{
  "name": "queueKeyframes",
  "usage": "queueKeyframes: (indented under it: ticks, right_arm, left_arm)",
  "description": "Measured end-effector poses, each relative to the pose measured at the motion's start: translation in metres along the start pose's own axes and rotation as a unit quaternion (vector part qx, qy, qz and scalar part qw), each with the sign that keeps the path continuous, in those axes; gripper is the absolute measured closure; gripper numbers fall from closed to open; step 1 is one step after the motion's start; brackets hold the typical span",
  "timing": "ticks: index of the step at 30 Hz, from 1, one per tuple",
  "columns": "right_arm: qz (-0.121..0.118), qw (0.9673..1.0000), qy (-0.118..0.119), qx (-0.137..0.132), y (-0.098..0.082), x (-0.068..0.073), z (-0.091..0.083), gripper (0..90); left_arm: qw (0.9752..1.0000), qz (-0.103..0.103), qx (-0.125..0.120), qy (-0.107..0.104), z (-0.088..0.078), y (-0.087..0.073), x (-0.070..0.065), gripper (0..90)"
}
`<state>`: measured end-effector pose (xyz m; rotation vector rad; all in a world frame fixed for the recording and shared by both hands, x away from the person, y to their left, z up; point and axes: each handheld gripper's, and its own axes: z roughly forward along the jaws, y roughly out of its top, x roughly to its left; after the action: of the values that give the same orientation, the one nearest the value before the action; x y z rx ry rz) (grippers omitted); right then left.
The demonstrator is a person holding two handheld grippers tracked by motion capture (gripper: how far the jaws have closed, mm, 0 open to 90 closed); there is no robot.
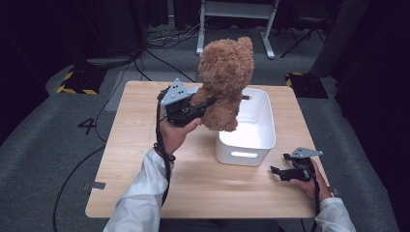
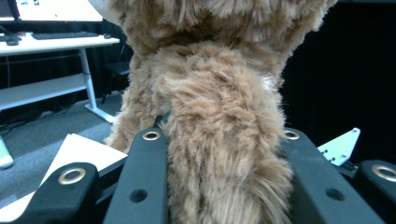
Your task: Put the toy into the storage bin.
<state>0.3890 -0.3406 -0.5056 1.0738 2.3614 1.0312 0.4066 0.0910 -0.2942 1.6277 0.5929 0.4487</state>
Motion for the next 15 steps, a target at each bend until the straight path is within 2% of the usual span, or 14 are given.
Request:
queueKeyframes:
  ticks: [8,15]
  right_arm:
    - [0.0,1.0,0.0,0.0,0.0,0.0,0.0,15.8]
    - [0.0,1.0,0.0,0.0,0.0,0.0,0.0,15.8]
  left_arm:
    - [0.9994,0.001,-0.008,-0.032,0.014,0.009,-0.012,69.7]
    - [0.9978,0.004,-0.001,-0.066,0.038,0.007,-0.029,69.7]
